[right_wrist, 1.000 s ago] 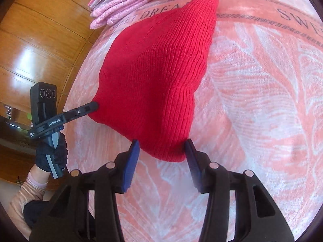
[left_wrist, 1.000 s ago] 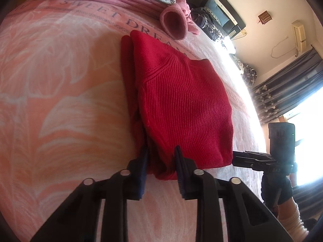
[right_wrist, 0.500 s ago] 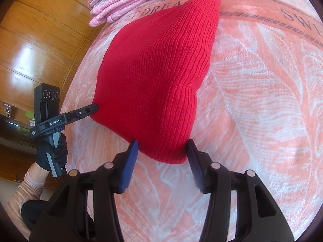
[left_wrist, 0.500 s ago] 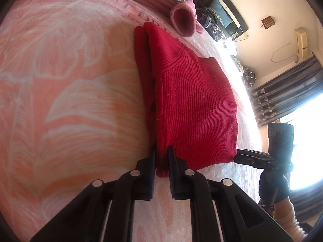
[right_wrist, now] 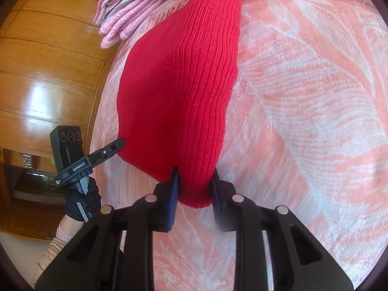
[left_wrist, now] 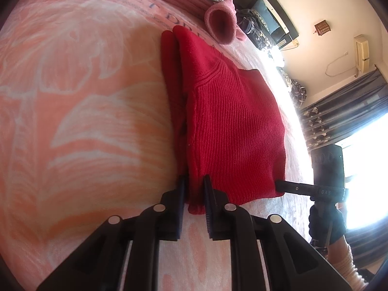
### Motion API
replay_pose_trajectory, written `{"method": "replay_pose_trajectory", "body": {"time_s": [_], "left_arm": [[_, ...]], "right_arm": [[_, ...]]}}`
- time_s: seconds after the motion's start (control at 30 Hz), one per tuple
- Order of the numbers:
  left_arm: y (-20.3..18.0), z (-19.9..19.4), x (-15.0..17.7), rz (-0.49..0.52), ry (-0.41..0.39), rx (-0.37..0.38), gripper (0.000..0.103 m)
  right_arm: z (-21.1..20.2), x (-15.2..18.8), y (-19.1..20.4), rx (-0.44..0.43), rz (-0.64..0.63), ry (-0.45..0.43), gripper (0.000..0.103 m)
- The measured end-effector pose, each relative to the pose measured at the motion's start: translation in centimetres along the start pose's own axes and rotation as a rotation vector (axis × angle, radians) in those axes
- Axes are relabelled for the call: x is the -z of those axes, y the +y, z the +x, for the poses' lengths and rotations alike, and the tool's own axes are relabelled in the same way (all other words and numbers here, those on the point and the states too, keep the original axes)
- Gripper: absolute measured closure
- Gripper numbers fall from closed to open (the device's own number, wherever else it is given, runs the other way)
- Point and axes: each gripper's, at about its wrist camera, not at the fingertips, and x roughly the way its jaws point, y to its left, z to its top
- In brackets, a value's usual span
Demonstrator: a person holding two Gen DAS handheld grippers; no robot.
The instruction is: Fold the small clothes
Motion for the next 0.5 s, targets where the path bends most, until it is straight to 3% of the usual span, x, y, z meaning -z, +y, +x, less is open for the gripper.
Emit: {"method": "replay_pose_trajectory", "body": {"time_s": [0.17,0.3,0.43,0.5], "left_arm": [[-0.3,0.5,-0.1,0.027,0.002,-0.019,0.085],[-0.5,0.4,-0.1,0.025,0.005,-0.014,0.084],[-0.6,-0.8,-1.3,-0.006,-0.013,0.007,0.074],[-0.6,-1.8,-2.8,-0.023,-0.06,0.02,0.072]], "right_arm": [[-0.2,0.9,-0.4,0.063,-0.013,0.015,0.088],[0.3,0.9,-0.5,0.067,-0.016,0.025,0.086],[-1.2,0.5,0.3,0.055,-0.042,-0.005,0.063],[-2.3,0.0,0.6,0.053,-0.053,-0.038,0.06]]}}
